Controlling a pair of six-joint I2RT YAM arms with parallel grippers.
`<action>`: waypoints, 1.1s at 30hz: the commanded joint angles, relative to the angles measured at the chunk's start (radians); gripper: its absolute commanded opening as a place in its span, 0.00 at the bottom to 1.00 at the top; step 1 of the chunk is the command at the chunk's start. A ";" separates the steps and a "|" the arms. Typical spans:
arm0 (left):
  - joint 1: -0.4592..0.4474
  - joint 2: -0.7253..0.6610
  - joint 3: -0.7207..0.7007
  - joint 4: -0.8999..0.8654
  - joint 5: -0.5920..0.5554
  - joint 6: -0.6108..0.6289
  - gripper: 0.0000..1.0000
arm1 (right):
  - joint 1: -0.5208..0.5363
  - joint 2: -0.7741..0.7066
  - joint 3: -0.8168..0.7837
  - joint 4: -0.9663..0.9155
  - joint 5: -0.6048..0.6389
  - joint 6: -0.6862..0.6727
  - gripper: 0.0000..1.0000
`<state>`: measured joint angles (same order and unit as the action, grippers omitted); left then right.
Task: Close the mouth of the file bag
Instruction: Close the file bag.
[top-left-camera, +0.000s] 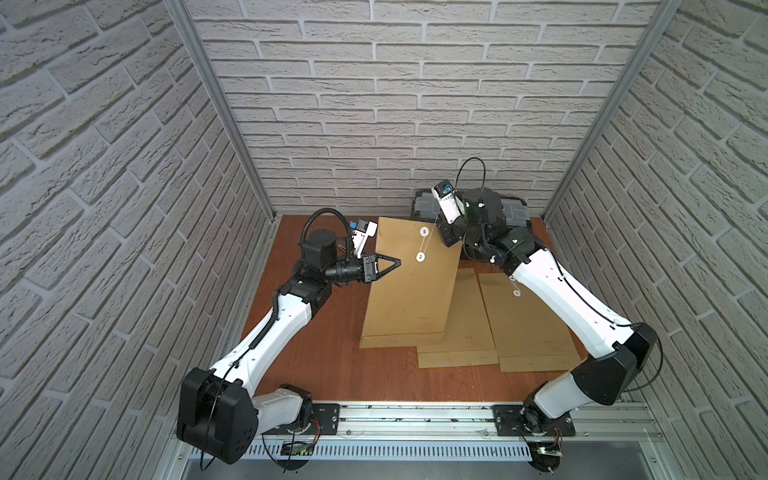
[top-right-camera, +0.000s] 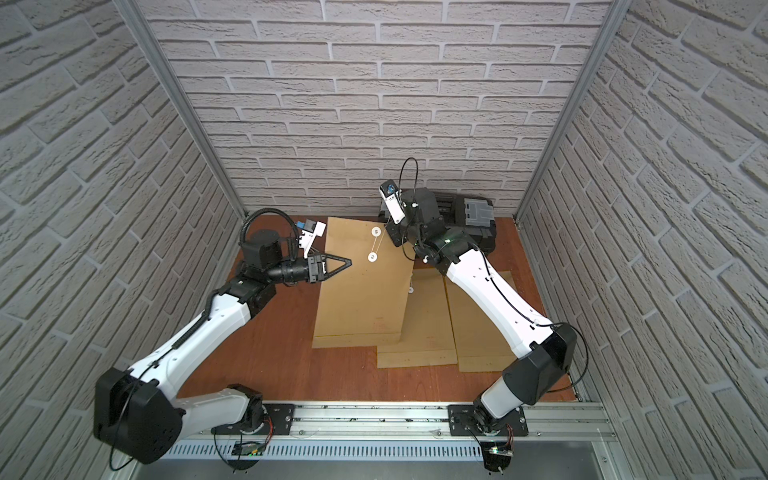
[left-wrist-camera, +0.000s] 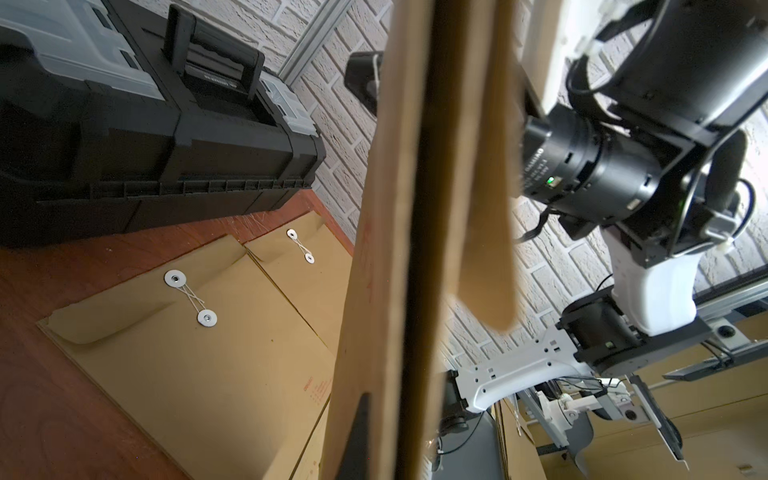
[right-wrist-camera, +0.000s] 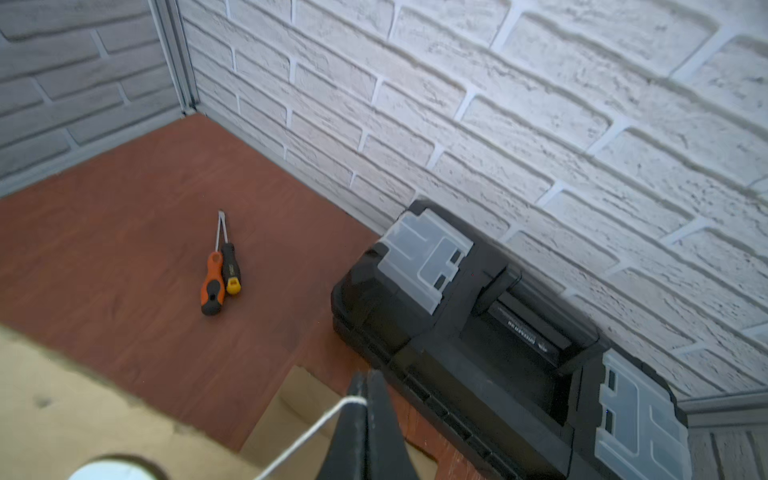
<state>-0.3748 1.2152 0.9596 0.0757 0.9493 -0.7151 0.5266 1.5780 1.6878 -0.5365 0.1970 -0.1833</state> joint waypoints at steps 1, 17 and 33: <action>-0.019 -0.023 0.034 -0.047 0.016 0.075 0.00 | -0.004 -0.002 0.058 -0.043 0.016 -0.021 0.03; -0.066 0.018 0.079 -0.231 -0.101 0.213 0.00 | 0.111 0.107 0.262 -0.254 0.056 -0.028 0.03; -0.028 0.007 0.091 -0.316 -0.255 0.243 0.00 | 0.199 0.260 0.549 -0.709 0.124 -0.008 0.03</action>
<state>-0.3996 1.2297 1.0241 -0.2337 0.7124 -0.4980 0.7219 1.8080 2.1857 -1.1614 0.3557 -0.2173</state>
